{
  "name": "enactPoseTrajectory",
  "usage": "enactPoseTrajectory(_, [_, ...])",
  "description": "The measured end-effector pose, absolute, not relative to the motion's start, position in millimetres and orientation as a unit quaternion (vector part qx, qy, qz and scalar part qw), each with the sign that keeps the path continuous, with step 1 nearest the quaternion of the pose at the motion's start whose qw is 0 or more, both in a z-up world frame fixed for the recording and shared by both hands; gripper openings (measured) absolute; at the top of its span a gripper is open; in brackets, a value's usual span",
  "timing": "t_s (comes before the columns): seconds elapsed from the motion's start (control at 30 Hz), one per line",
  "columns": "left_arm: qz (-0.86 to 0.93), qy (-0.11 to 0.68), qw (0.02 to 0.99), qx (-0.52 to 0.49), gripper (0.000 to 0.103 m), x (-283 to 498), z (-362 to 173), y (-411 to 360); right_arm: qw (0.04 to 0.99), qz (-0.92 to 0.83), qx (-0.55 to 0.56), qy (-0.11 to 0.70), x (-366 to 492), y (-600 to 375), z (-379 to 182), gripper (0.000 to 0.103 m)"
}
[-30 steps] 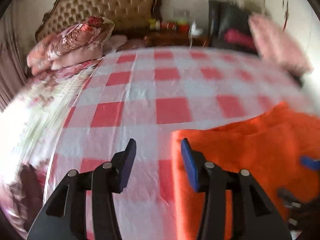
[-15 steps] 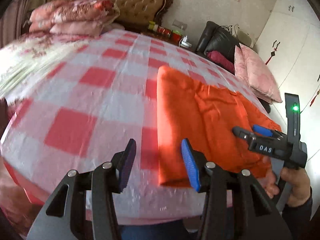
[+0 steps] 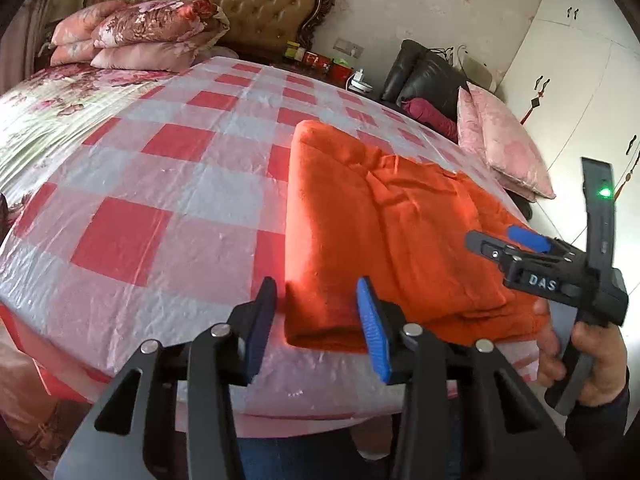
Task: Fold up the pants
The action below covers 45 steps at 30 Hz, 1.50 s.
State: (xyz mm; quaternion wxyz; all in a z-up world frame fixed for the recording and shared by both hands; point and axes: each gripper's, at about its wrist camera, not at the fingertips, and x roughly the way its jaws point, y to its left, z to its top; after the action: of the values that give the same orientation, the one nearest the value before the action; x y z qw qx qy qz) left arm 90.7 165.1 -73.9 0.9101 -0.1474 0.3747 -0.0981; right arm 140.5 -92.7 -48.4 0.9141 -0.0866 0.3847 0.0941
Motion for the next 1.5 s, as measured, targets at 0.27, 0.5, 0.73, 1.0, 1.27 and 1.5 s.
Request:
enactPoseTrajectory(0.27, [-0.104,0.379,0.904,-0.169,0.036,95,-75,168,0.907,0.091,-0.095,0.399,139,-90,-58,0.097])
enactPoseTrajectory(0.5, [-0.099,0.379,0.905,-0.165,0.034,97,-75,166,0.902,0.088,-0.097,0.411,141,-91,-72,0.096])
enactPoseTrajectory(0.73, [-0.099,0.376,0.907,-0.159,0.014,96,-70,168,0.902,0.088,-0.096,0.412,141,-92,-72,0.096])
enactPoseTrajectory(1.0, [-0.108,0.362,0.912,-0.159,0.012,91,-59,167,0.902,0.089,-0.093,0.412,140,-92,-72,0.096])
enactPoseTrajectory(1.27, [-0.143,0.386,0.881,-0.234,0.035,94,-70,175,0.902,0.093,-0.086,0.413,140,-93,-74,0.096])
enactPoseTrajectory(1.5, [-0.125,0.382,0.866,-0.298,0.036,94,-77,199,0.901,0.095,-0.081,0.414,140,-95,-75,0.097])
